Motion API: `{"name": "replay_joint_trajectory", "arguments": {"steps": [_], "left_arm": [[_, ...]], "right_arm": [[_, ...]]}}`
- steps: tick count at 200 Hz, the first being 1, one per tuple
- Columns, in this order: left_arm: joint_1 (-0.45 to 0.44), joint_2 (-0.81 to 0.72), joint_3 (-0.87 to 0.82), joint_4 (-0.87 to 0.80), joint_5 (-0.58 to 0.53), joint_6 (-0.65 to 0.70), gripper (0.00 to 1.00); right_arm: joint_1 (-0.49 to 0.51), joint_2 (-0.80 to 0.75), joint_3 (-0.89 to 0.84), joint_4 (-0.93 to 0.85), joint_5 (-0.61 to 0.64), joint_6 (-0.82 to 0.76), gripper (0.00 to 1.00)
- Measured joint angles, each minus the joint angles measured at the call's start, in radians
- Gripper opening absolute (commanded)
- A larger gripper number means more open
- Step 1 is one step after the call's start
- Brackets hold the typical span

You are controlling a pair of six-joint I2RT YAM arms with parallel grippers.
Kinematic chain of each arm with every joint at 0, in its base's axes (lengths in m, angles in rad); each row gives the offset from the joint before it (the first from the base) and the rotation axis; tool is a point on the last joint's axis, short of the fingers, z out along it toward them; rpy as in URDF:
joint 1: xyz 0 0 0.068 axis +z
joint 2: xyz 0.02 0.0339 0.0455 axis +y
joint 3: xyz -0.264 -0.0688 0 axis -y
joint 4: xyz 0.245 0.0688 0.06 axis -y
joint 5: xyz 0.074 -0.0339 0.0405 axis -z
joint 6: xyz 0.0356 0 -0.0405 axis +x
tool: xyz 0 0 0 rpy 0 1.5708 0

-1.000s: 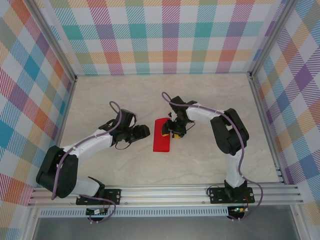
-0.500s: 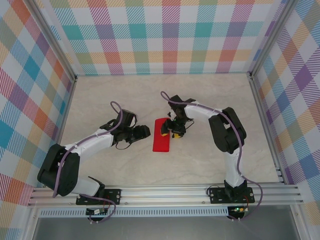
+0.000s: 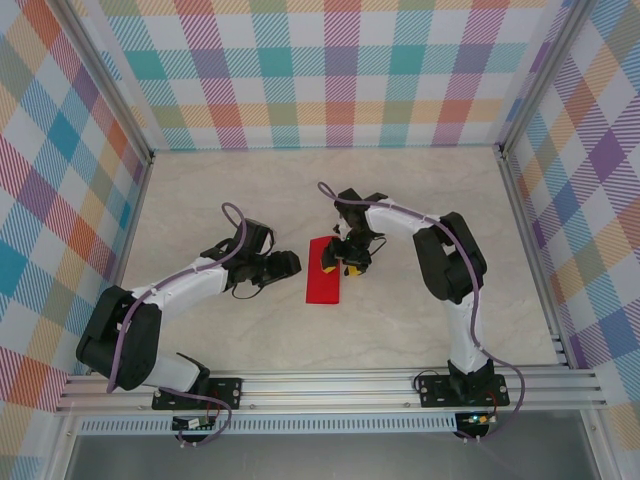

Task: Fold a paper plane with a square sheet of paper (pick it up from the middle)
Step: Fold the square sheet of paper in half at the center of the table.

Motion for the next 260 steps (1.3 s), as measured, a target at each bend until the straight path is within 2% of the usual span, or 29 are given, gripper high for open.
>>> {"name": "replay_joint_trajectory", "arguments": {"steps": [30,94,128,144,155,260], "left_arm": [[0.0,0.001,0.0,0.0,0.002,0.0,0.58],[0.0,0.023,0.002,0.003,0.031,-0.001,0.4],[0.0,0.064,0.018,0.025,0.065,-0.013,0.24],[0.0,0.097,0.043,0.033,0.082,-0.023,0.07],[0.0,0.123,0.061,0.042,0.088,-0.032,0.01],[-0.005,0.297,0.127,0.138,0.162,-0.099,0.0]], "right_arm": [[0.0,0.006,0.008,-0.009,0.004,0.002,0.6],[0.0,0.017,0.021,-0.025,0.009,0.002,0.59],[0.0,0.019,0.025,-0.029,0.011,0.002,0.59],[0.0,0.021,0.025,-0.03,0.011,0.002,0.59],[0.0,0.021,0.026,-0.031,0.011,0.002,0.59],[0.0,0.032,0.042,-0.049,0.015,0.002,0.59]]}}
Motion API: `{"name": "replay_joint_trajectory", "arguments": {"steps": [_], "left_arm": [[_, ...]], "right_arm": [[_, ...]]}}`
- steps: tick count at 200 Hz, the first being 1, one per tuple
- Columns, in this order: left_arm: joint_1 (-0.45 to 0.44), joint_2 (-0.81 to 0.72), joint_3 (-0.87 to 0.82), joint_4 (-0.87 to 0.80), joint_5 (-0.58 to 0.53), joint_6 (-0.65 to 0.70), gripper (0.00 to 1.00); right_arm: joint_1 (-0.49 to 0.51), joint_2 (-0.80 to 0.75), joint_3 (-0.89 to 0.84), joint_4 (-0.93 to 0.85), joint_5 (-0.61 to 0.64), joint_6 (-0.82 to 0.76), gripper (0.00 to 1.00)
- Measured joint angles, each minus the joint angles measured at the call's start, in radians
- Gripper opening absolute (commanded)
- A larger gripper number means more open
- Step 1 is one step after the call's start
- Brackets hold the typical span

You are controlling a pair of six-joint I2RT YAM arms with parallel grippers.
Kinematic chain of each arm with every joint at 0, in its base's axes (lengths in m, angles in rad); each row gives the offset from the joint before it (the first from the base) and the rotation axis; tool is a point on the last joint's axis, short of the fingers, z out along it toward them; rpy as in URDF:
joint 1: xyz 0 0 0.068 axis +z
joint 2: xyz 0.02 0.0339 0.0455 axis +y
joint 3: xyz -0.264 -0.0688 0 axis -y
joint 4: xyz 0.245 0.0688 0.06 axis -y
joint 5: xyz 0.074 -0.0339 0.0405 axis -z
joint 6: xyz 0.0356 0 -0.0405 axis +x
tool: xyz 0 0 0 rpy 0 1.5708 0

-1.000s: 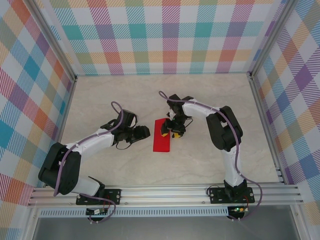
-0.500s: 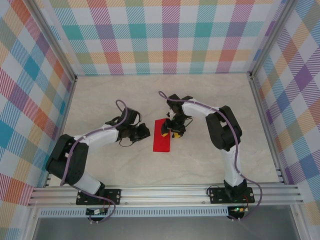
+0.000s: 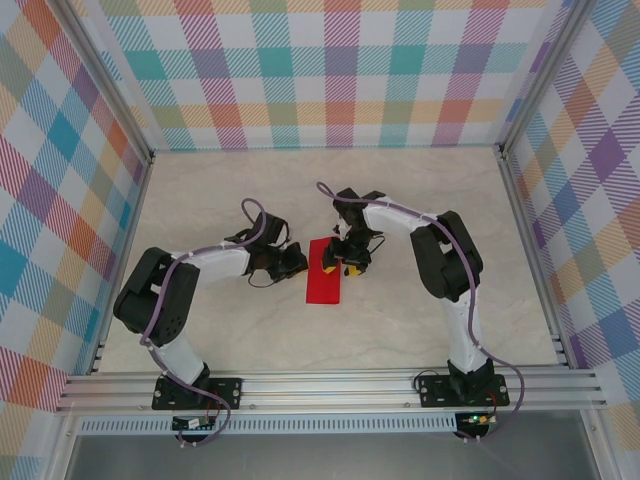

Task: Fold a paper plane with a square sheet of paper (pick it up from the middle)
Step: Fold the square sheet of paper in half at the center of the table, then hold the square sheet of paper at the center of the table.

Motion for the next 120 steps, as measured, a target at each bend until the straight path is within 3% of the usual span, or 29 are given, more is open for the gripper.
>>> {"name": "replay_joint_trajectory", "arguments": {"steps": [120], "left_arm": [[-0.015,0.12,0.028,0.081,0.043,-0.029,0.0]], "right_arm": [[0.0,0.002,0.002,-0.002,0.0,0.0,0.59]]}}
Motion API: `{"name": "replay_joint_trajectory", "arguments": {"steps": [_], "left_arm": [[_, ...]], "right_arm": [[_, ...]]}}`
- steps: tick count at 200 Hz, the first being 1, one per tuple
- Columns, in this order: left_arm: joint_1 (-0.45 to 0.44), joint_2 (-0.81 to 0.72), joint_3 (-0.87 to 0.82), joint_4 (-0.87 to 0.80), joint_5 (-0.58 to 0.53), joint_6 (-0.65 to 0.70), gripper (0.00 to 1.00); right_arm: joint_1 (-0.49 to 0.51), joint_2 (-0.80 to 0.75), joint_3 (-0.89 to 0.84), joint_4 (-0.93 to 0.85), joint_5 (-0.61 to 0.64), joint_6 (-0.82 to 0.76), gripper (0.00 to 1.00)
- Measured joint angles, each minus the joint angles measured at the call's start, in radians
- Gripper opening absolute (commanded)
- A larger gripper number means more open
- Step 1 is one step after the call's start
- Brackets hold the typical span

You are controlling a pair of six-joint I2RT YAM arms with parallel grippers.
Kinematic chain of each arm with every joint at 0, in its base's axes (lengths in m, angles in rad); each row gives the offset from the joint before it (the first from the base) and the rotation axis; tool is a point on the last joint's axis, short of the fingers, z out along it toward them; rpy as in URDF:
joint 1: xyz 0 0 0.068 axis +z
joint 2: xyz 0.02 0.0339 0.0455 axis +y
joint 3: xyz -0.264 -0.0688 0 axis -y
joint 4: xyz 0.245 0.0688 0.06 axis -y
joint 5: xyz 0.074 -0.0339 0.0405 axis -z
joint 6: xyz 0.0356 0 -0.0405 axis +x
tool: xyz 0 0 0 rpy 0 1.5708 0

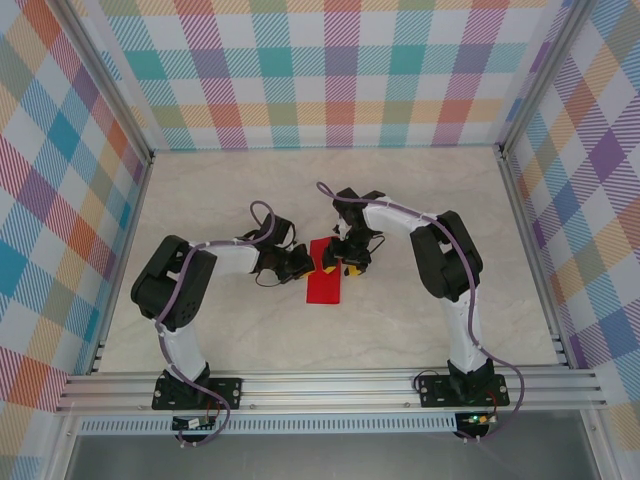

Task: Fold a paper plane with a square sheet of paper (pick it up from the middle)
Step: Hold the square sheet of paper at the center of the table.

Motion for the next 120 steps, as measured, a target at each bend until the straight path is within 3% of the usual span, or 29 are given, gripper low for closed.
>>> {"name": "replay_joint_trajectory", "arguments": {"steps": [120], "left_arm": [[-0.006,0.005,-0.019,0.051,-0.005,-0.003,0.0]], "right_arm": [[-0.006,-0.054,-0.063,0.073,-0.008,0.015,0.65]]}}
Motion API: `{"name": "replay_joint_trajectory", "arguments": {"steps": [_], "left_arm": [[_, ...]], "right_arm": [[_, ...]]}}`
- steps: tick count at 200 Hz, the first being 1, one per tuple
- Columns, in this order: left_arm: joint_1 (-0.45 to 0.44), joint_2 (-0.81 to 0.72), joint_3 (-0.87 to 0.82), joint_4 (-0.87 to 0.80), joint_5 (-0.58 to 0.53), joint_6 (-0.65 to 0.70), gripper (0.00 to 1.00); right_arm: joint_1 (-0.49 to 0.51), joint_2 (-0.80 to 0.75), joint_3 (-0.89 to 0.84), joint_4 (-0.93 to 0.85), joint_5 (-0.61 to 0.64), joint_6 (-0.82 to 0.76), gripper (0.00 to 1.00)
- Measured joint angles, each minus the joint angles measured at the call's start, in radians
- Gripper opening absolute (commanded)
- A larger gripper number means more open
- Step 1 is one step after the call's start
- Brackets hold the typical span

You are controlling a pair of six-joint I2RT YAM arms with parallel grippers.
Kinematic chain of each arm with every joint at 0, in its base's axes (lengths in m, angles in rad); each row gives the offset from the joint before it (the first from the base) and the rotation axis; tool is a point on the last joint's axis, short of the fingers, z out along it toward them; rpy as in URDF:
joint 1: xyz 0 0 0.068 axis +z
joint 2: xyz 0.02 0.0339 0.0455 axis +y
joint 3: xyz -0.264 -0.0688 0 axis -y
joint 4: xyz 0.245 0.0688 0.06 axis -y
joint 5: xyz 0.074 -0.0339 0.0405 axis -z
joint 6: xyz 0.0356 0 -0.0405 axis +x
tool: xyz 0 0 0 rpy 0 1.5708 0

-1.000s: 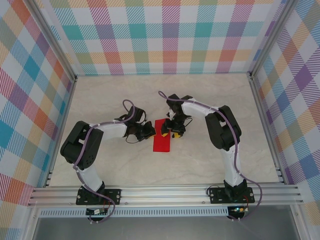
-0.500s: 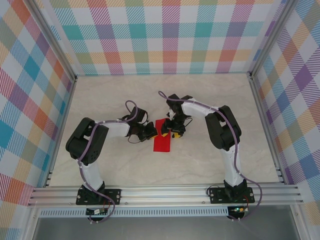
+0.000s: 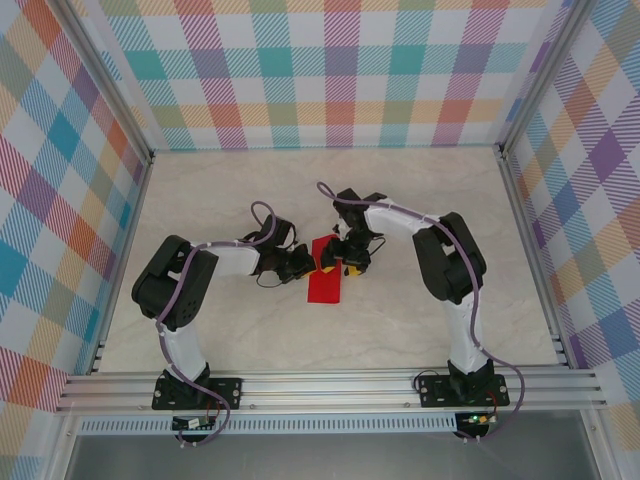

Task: Fold a paper plane with a square sheet of paper (pick it up from the middle)
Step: Hold the square sheet of paper at the center of the table.

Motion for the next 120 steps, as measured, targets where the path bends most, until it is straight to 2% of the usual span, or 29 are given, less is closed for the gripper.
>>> {"name": "replay_joint_trajectory", "arguments": {"steps": [23,65,108,120], "left_arm": [[-0.001,-0.003,-0.002,0.001,-0.003,0.0,0.0],[-0.002,-0.003,-0.002,0.001,-0.004,0.003,0.0],[-0.003,-0.004,0.01,-0.021,-0.006,0.018,0.0],[-0.005,-0.005,0.019,-0.039,-0.012,0.024,0.08]], "right_arm": [[-0.015,-0.031,-0.049,0.057,-0.02,0.016,0.65],[-0.034,-0.039,-0.077,0.085,-0.037,0.041,0.53],[-0.04,-0.039,-0.087,0.092,-0.041,0.05,0.51],[-0.04,-0.039,-0.087,0.092,-0.041,0.05,0.51]]}}
